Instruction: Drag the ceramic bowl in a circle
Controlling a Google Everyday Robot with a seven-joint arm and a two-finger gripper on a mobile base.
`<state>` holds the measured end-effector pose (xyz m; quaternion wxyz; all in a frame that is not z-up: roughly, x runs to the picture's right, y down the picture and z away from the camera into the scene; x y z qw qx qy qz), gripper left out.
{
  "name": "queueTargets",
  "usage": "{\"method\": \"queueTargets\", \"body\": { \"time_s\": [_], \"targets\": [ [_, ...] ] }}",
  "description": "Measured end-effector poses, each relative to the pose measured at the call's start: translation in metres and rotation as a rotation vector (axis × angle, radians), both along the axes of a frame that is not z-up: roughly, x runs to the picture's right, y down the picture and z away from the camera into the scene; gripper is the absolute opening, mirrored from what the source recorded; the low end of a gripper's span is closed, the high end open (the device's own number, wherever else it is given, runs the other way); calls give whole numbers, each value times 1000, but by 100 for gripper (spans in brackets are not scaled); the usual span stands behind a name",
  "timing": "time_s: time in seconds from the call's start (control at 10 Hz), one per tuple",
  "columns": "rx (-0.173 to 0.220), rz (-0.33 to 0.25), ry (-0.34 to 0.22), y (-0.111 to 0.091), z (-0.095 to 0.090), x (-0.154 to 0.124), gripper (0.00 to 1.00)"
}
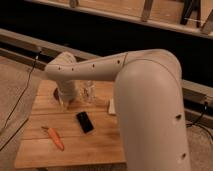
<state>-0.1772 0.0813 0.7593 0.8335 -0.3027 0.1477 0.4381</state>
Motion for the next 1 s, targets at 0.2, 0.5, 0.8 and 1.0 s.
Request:
{"method": "queueTargets", "body": {
  "time_s": [0.2,0.5,0.8,1.0],
  "targets": [
    [63,-54,-79,-17,23,-7,65],
    [116,-107,-165,-27,48,-8,65],
    [133,-219,-281,-22,61,-21,65],
    [131,-329,-366,-14,67,-34,65]
  ]
}}
